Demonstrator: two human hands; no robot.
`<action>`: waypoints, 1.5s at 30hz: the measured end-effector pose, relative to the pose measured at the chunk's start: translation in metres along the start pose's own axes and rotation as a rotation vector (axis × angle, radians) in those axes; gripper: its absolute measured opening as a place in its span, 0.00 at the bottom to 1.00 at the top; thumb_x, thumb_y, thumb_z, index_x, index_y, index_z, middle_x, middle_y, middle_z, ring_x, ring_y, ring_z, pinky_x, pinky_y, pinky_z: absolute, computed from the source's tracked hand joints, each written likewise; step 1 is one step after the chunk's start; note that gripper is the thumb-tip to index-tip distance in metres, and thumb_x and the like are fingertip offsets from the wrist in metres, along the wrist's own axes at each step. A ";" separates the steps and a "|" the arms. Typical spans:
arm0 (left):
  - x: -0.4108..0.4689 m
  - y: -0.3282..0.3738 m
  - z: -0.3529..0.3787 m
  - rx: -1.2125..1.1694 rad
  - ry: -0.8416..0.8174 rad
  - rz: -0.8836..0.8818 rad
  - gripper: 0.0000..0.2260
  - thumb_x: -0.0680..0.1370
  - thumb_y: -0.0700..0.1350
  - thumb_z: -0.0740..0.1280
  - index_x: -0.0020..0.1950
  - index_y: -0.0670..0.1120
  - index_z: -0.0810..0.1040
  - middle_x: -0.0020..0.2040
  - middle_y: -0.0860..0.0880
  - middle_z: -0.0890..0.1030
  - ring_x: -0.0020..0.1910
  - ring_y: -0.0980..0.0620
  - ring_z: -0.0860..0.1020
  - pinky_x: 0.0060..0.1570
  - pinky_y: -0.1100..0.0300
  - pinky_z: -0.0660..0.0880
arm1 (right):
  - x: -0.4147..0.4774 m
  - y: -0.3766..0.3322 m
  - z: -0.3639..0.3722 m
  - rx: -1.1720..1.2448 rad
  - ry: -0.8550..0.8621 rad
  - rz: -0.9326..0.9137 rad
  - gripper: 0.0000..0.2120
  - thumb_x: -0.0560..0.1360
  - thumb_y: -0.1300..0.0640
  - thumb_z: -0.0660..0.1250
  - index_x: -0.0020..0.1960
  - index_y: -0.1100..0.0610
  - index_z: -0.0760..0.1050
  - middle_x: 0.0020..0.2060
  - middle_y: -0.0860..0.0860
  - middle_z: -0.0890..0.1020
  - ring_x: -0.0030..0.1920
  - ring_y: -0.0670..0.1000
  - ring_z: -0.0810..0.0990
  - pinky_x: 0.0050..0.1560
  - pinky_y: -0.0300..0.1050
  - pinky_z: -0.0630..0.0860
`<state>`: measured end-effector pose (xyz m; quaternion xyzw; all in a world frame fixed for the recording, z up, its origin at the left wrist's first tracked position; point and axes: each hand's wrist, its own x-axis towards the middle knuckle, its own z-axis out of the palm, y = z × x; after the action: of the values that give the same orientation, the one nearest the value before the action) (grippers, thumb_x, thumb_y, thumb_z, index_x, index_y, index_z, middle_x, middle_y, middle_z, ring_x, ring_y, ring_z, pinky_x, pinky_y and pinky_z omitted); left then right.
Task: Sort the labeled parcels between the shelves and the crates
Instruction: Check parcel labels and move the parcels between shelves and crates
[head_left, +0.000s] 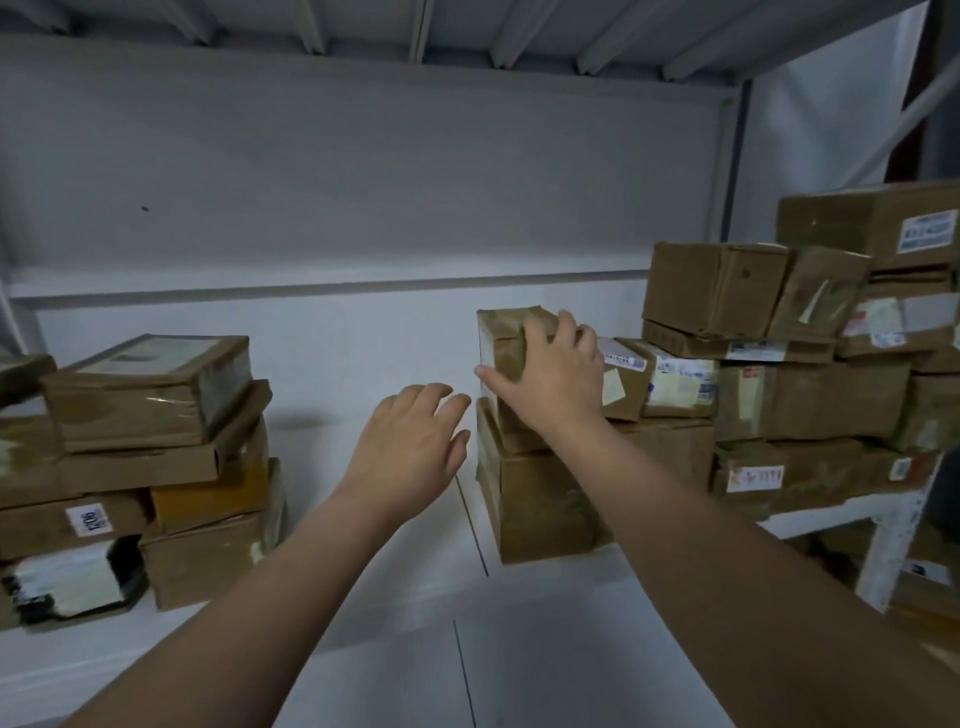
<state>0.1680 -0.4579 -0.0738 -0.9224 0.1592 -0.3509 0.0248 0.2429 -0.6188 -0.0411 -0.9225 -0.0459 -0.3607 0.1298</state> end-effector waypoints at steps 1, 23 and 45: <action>0.002 -0.002 0.005 -0.027 -0.007 -0.027 0.17 0.79 0.50 0.61 0.66 0.45 0.73 0.64 0.45 0.75 0.61 0.44 0.73 0.58 0.51 0.70 | 0.000 0.000 0.003 0.031 0.055 -0.014 0.33 0.70 0.32 0.62 0.67 0.51 0.64 0.70 0.57 0.65 0.68 0.62 0.62 0.63 0.56 0.67; 0.050 -0.020 0.000 -1.458 0.208 -0.640 0.48 0.62 0.73 0.67 0.74 0.65 0.43 0.64 0.56 0.70 0.61 0.52 0.74 0.49 0.60 0.77 | -0.033 -0.022 0.000 0.987 0.138 -0.159 0.44 0.60 0.47 0.77 0.67 0.39 0.52 0.65 0.47 0.61 0.63 0.35 0.62 0.55 0.21 0.65; 0.023 -0.102 -0.017 -1.297 0.274 -0.512 0.42 0.63 0.61 0.73 0.73 0.58 0.58 0.63 0.51 0.72 0.51 0.63 0.78 0.41 0.72 0.74 | -0.003 -0.044 -0.031 1.452 -0.094 -0.036 0.26 0.67 0.53 0.69 0.58 0.29 0.70 0.62 0.48 0.73 0.57 0.52 0.79 0.48 0.48 0.81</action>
<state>0.2010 -0.3674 -0.0307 -0.7072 0.1161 -0.2933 -0.6328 0.2124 -0.5853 -0.0123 -0.6175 -0.2945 -0.2013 0.7010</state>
